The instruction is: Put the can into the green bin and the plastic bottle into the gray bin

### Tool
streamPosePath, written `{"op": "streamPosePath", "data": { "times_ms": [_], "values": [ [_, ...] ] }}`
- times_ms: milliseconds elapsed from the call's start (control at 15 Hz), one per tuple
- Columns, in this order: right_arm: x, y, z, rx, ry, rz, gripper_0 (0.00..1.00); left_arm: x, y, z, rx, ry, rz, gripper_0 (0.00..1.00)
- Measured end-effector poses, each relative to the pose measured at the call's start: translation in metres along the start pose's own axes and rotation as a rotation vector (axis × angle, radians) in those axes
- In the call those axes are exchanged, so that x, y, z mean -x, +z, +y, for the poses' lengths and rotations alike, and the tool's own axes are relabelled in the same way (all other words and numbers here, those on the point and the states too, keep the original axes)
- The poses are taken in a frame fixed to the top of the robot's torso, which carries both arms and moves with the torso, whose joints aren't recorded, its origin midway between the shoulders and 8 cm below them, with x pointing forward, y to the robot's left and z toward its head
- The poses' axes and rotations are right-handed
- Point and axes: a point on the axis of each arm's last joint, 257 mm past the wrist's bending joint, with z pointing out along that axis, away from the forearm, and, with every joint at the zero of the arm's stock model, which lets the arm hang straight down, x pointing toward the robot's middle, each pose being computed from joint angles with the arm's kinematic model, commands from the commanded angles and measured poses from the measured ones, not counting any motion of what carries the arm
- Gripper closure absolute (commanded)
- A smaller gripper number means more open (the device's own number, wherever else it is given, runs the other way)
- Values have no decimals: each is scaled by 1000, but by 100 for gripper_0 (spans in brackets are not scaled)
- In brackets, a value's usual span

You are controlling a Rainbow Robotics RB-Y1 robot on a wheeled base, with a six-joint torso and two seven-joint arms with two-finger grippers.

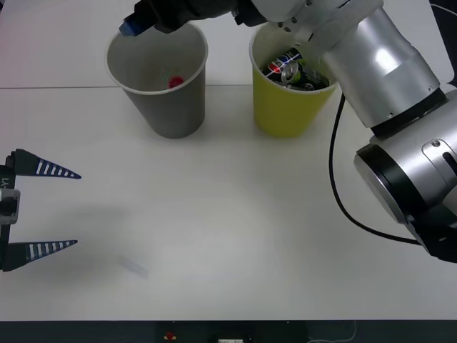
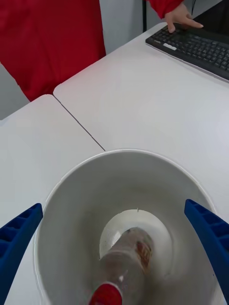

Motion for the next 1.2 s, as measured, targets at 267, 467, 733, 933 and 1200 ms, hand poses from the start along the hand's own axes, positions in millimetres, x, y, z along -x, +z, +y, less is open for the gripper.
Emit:
{"op": "streamPosePath", "data": {
  "times_ms": [267, 467, 733, 933, 1200],
  "values": [
    [-9, -45, 10, 71, -43, 16, 0, 0, 0, 0, 0, 0, 0, 0],
    [-28, -74, 19, 97, -79, -37, 0, 0, 0, 0, 0, 0, 0, 0],
    [-63, -115, 32, 112, -165, -72, 0, 0, 0, 0, 0, 0, 0, 0],
    [-94, -147, 41, 154, -220, -79, 0, 0, 0, 0, 0, 0, 0, 0],
    [-129, -183, 57, 197, -273, -71, 0, 0, 0, 0, 0, 0, 0, 0]
  ]
}}
